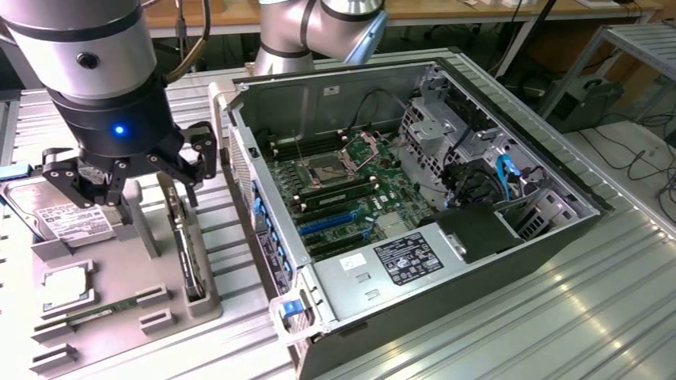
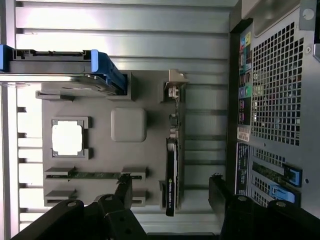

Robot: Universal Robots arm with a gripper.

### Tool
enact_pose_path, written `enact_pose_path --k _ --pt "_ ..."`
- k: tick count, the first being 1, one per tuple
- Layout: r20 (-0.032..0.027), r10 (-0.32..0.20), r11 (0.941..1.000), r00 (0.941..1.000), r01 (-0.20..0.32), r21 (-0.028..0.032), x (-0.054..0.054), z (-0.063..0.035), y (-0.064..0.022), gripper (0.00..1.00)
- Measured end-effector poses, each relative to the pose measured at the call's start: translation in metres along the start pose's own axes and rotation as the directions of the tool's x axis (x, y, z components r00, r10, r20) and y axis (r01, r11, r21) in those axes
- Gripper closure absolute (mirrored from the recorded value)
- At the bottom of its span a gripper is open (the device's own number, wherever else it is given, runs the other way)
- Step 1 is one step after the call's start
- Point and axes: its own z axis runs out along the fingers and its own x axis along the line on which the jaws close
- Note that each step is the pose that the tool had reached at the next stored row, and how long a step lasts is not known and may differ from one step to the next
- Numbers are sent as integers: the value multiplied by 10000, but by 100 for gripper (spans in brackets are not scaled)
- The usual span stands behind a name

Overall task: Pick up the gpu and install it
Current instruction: 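Pick up the gpu and move the gpu toward the slot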

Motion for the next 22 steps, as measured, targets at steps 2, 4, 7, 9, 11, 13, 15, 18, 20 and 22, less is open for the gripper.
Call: enact_pose_path --k 2,4,7,9,11,13,15,18,20,22 --pt "0 0 10000 10000 0 0 0 36 -5 28" --pt "0 0 10000 10000 0 0 2 74 -12 28" --pt "0 0 10000 10000 0 0 3 128 -19 28" --pt "0 0 10000 10000 0 0 4 165 -23 28" --pt "1 0 10000 10000 0 -1 5 202 -24 28" --pt "0 0 10000 10000 0 -1 6 244 -25 28" --pt "0 0 10000 10000 0 0 7 307 -27 28" --pt "0 -2 10000 10000 2 -1 8 377 -36 28" --pt "0 1 10000 10000 -1 -1 7 430 -43 28" --pt "0 1 10000 10000 -1 0 -1 475 -44 28"
